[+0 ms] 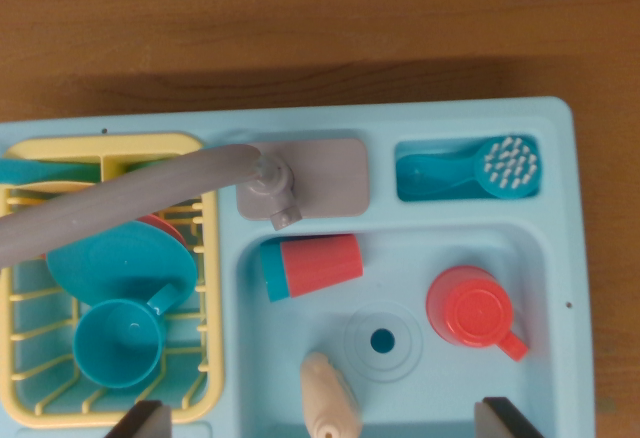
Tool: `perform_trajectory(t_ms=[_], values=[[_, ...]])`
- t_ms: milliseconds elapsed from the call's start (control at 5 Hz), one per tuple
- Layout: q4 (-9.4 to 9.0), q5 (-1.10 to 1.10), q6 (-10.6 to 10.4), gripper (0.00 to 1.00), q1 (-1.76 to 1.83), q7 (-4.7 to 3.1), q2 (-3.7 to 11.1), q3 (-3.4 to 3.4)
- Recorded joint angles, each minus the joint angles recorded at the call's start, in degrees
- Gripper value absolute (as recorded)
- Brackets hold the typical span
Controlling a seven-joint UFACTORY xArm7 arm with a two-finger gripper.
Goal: Pick detergent from the sink
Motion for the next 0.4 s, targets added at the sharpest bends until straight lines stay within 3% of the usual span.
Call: perform_trajectory(t_ms=[200, 400], values=[[-1.95, 0.28, -1.95, 0.0, 0.05, -1.25, 0.16, -0.13], [-1.95, 0.28, -1.95, 0.0, 0.05, -1.25, 0.16, -0.13]])
